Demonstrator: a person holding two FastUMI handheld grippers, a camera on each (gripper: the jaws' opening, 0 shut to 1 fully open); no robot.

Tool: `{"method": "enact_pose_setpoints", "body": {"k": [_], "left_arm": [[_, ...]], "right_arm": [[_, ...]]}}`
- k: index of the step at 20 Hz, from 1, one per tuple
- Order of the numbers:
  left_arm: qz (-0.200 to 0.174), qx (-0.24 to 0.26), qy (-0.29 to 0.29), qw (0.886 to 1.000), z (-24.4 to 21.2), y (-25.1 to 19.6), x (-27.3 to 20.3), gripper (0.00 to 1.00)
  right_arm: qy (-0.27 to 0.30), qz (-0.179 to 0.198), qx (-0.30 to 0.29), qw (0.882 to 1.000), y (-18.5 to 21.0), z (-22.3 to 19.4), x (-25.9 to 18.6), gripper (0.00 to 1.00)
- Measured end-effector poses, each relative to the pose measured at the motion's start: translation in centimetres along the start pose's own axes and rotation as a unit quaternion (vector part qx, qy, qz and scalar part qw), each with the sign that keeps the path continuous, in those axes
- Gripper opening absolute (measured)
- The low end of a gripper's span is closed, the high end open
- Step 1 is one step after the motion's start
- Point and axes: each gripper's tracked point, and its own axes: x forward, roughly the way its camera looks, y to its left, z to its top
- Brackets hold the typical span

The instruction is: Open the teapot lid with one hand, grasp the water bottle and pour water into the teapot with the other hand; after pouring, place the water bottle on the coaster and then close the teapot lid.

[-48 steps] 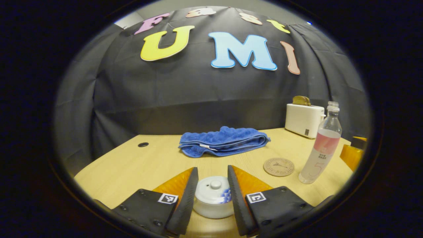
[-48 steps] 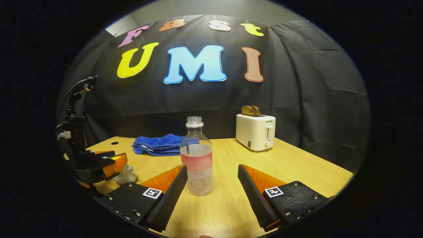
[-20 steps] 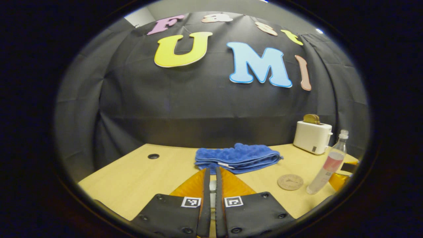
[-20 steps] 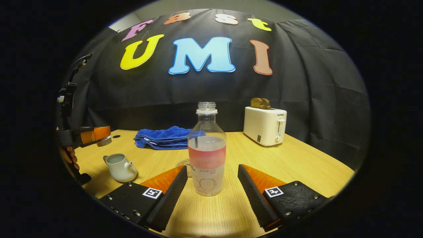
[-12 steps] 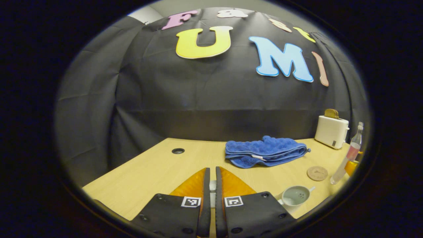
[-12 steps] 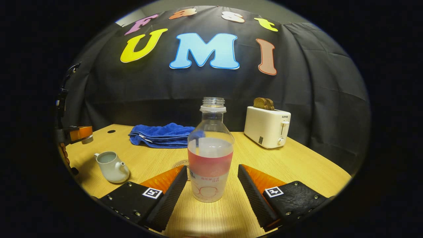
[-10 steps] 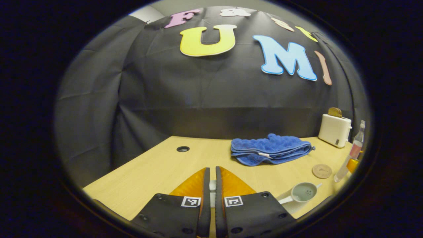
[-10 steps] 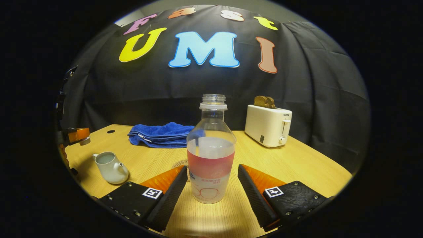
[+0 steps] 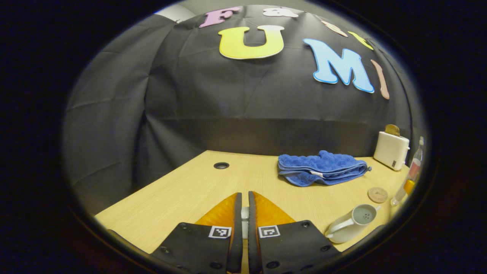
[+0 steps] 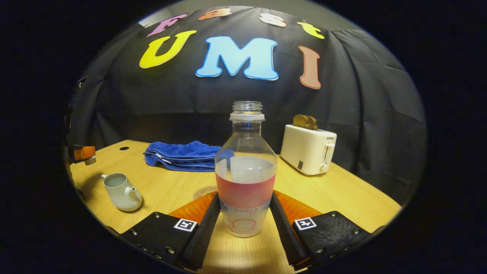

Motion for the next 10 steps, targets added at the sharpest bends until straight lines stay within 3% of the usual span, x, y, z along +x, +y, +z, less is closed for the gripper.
{"method": "enact_pose_setpoints", "body": {"k": [5, 10], "left_arm": [[-0.006, -0.002, 0.006, 1.000, -0.1, -0.3, -0.1, 0.14], [-0.010, -0.005, 0.007, 1.000, -0.2, -0.4, -0.2, 0.12]], "right_arm": [[-0.039, -0.041, -0.101, 0.993, 0.1, 3.0, -0.1, 0.78], [-0.062, -0.066, -0.231, 0.969, 1.9, 4.3, 0.2, 0.78]]}}
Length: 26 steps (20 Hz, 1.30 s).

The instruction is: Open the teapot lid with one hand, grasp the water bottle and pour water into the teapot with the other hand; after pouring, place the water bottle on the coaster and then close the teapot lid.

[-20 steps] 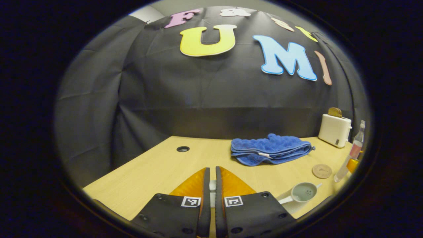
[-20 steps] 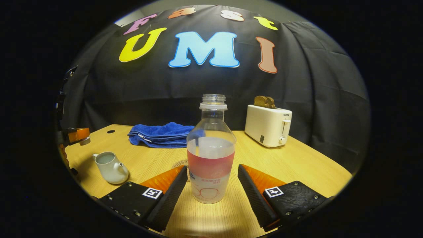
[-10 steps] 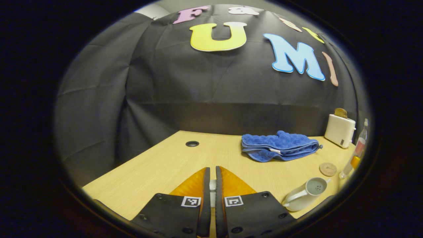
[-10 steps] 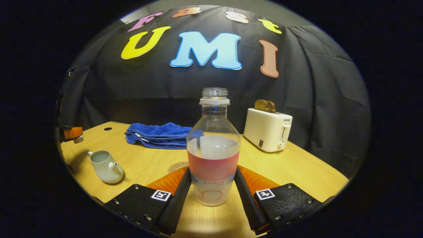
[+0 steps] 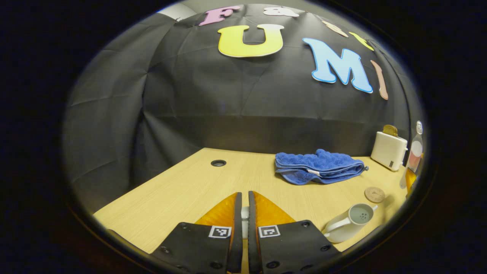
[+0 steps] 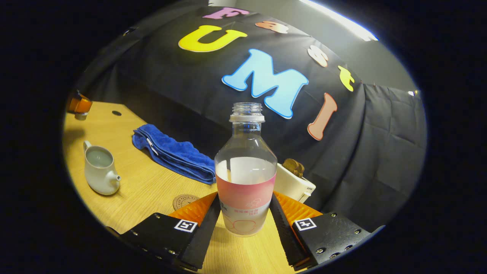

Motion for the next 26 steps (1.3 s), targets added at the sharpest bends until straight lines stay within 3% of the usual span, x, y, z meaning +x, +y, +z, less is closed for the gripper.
{"method": "enact_pose_setpoints", "body": {"k": [4, 9, 17, 26], "left_arm": [[-0.002, -0.002, -0.001, 1.000, 0.1, 0.1, -0.2, 0.12], [-0.003, -0.005, 0.002, 1.000, 0.0, 0.5, -0.5, 0.14], [0.001, -0.014, 0.008, 1.000, -0.4, 1.8, -0.6, 0.14], [0.003, -0.023, 0.010, 1.000, -0.7, 2.7, -0.8, 0.14]], "right_arm": [[-0.013, -0.010, -0.101, 0.995, 1.4, 0.8, 0.1, 0.77], [-0.033, -0.025, -0.216, 0.975, 2.9, 1.6, 0.3, 0.78], [-0.078, -0.007, -0.360, 0.930, 6.2, 2.4, 0.3, 0.77], [-0.153, -0.032, -0.485, 0.861, 6.3, 5.8, 0.4, 0.77]]}}
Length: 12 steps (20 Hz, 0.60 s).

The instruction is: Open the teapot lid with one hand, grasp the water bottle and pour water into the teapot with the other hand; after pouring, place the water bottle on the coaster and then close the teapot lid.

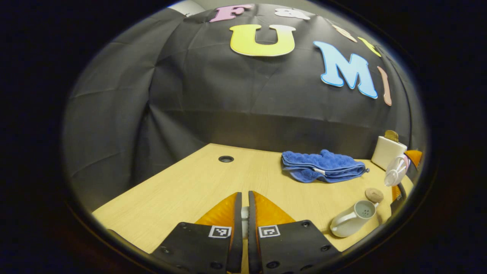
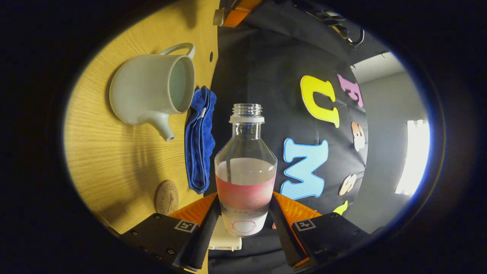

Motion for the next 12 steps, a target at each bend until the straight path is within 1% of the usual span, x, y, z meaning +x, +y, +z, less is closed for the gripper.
{"method": "enact_pose_setpoints", "body": {"k": [1, 3, 4, 6, 7, 9, 11, 12], "left_arm": [[0.000, 0.000, 0.001, 1.000, 0.0, 0.0, 0.0, 0.12], [-0.003, -0.002, 0.002, 1.000, 0.0, -0.1, -0.1, 0.12], [-0.004, -0.002, 0.003, 1.000, -0.2, -0.2, 0.0, 0.14], [-0.005, -0.001, 0.006, 1.000, -0.3, -0.3, 0.1, 0.12], [-0.005, -0.001, 0.006, 1.000, -0.2, -0.3, 0.0, 0.14], [-0.006, -0.001, 0.006, 1.000, -0.2, -0.3, 0.1, 0.12], [-0.006, -0.001, 0.006, 1.000, -0.3, -0.3, 0.1, 0.14], [-0.007, -0.001, 0.007, 1.000, -0.4, -0.4, 0.1, 0.12]], "right_arm": [[-0.005, -0.003, -0.012, 1.000, -0.3, 0.1, 0.0, 0.77], [-0.016, -0.008, -0.031, 0.999, -0.7, 0.3, 0.2, 0.77], [-0.022, -0.008, -0.040, 0.999, -0.7, 0.4, 0.3, 0.77], [-0.030, -0.013, -0.057, 0.998, -1.0, 0.5, 0.4, 0.77], [-0.033, -0.017, -0.064, 0.997, -1.3, 0.6, 0.3, 0.77], [-0.034, -0.021, -0.071, 0.997, -1.3, 0.5, 0.4, 0.77], [-0.034, -0.024, -0.071, 0.997, -1.6, 0.4, 0.5, 0.77], [-0.035, -0.026, -0.072, 0.996, -1.8, 0.4, 0.6, 0.77]]}}
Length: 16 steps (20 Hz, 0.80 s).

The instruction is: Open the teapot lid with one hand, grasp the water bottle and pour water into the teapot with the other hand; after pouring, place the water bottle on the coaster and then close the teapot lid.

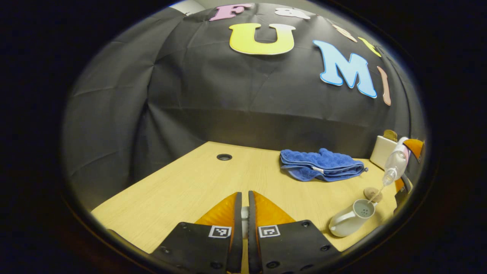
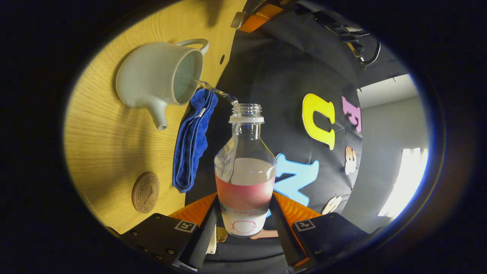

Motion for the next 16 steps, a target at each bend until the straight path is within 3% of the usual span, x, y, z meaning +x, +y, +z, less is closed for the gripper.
{"method": "enact_pose_setpoints", "body": {"k": [16], "left_arm": [[-0.007, 0.004, 0.008, 1.000, -0.5, -0.4, 0.1, 0.14]], "right_arm": [[-0.009, -0.046, -0.047, 0.998, -2.9, -0.7, 0.4, 0.77]]}}
